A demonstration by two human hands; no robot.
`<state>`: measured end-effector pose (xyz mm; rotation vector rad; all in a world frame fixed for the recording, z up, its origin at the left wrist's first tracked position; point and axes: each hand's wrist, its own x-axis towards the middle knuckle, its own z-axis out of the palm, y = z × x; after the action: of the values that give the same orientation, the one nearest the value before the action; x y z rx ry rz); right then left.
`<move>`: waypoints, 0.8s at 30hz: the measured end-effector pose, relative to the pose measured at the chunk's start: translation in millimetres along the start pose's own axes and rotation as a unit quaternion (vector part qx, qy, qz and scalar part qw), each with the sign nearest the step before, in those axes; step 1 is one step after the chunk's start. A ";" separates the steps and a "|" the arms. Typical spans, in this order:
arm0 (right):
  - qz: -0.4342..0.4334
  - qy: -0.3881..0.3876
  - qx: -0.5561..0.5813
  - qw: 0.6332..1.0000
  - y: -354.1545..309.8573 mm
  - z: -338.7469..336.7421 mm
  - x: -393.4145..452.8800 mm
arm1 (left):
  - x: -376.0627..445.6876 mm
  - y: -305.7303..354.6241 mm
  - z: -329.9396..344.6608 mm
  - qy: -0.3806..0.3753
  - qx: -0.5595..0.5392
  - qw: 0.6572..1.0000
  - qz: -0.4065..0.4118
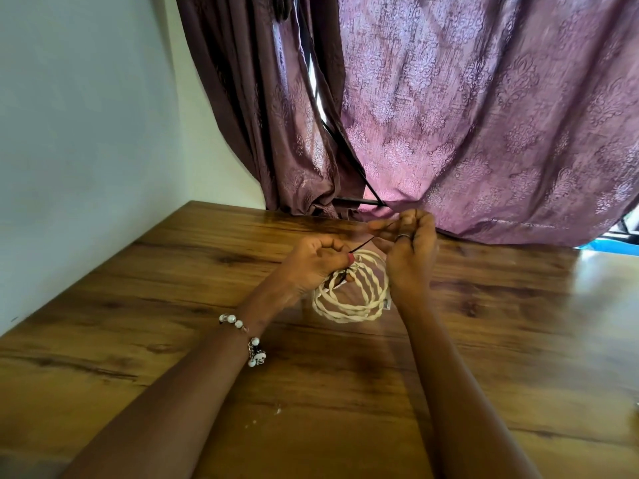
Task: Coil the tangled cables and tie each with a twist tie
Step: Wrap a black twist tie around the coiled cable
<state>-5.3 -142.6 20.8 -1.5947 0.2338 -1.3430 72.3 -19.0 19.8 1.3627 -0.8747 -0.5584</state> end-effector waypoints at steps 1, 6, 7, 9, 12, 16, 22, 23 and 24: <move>0.002 -0.005 0.018 1.000 -2.2 1.4 -0.7 | 0.4 -0.2 -0.7 0.000 -0.004 1.000 0.001; 0.026 -0.034 0.041 0.998 -6.1 -1.1 0.6 | 2.2 -4.5 -7.1 -0.001 -0.007 1.000 0.009; 0.038 -0.032 0.032 0.998 -4.8 -1.6 0.9 | 1.9 -4.8 -8.4 -0.003 -0.011 1.000 0.008; 0.048 -0.011 -0.011 0.999 -3.1 -1.6 0.1 | 1.1 -4.8 -8.5 -0.006 -0.016 1.000 0.008; 0.042 0.014 -0.073 0.996 2.0 -0.7 -0.3 | 1.3 -5.9 -6.3 -0.007 -0.018 1.000 0.010; 0.050 0.053 -0.048 0.996 -6.2 -2.2 1.5 | 1.9 -8.9 -5.6 -0.023 -0.016 1.000 0.009; 0.004 0.093 -0.043 0.995 -16.5 -13.0 2.4 | 3.1 -11.5 -6.7 -0.004 0.005 1.000 -0.006; -0.011 0.100 -0.057 0.993 -15.5 -14.1 3.9 | 3.4 -12.2 -6.3 0.001 0.003 1.000 -0.014; -0.017 0.102 -0.067 0.992 -15.8 -15.0 4.5 | 3.6 -12.6 -6.0 0.003 -0.001 1.000 -0.022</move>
<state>-22.8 -146.3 34.0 -1.5775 0.4308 -1.5450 81.0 -20.2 8.4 1.3838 -0.8410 -0.5891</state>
